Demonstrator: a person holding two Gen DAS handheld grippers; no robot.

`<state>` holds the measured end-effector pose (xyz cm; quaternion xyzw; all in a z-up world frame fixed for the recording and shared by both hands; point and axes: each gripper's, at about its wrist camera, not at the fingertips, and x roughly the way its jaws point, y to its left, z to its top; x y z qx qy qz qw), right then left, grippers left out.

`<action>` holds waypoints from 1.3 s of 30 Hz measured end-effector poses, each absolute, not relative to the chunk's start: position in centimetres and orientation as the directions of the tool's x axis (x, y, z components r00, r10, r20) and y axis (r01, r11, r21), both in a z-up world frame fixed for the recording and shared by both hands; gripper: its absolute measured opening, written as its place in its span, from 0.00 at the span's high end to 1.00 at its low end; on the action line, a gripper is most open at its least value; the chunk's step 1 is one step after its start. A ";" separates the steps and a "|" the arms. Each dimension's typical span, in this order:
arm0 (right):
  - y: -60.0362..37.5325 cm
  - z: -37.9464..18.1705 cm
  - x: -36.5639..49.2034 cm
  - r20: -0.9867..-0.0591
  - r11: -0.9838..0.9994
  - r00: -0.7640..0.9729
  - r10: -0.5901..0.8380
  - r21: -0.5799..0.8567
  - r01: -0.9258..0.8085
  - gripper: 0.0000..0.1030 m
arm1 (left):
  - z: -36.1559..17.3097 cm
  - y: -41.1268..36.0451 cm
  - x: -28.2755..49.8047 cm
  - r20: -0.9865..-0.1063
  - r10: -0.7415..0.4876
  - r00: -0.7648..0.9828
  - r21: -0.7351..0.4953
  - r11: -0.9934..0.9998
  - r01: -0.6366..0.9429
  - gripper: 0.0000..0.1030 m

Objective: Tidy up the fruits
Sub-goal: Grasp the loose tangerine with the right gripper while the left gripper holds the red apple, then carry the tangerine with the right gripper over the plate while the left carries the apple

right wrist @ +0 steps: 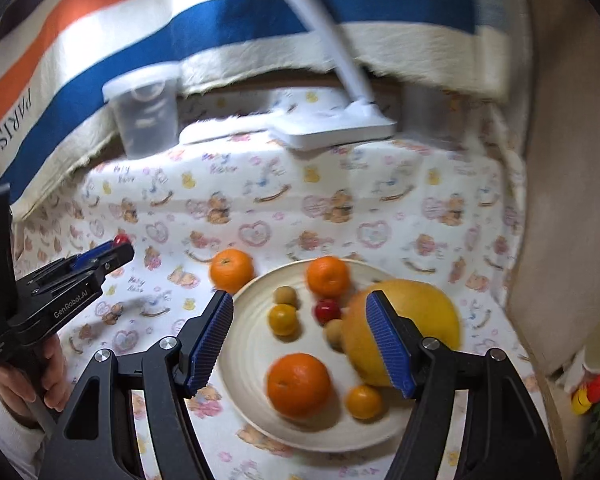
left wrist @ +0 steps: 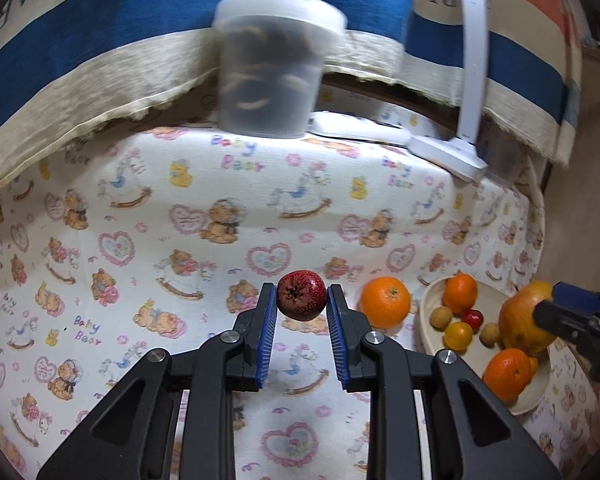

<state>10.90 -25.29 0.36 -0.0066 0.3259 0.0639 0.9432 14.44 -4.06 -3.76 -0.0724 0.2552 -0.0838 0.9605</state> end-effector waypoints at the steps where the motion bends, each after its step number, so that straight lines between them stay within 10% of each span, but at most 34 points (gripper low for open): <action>1: -24.7 0.4 11.5 -0.632 0.990 0.764 0.126 0.032 -0.136 0.31 | -3.8 -3.8 14.6 -0.486 -0.192 0.853 -0.188 0.976 0.112 0.77; 19: -17.1 -5.1 23.6 -0.848 0.976 0.525 0.072 -0.049 -0.212 0.37 | -5.5 -1.6 16.2 -0.561 -0.131 0.818 -0.240 0.971 -0.009 0.76; 39: -16.9 -3.8 22.8 -0.767 0.975 0.637 0.082 -0.071 -0.211 0.50 | -5.1 -2.3 15.8 -0.532 -0.130 0.837 -0.221 0.975 0.011 0.76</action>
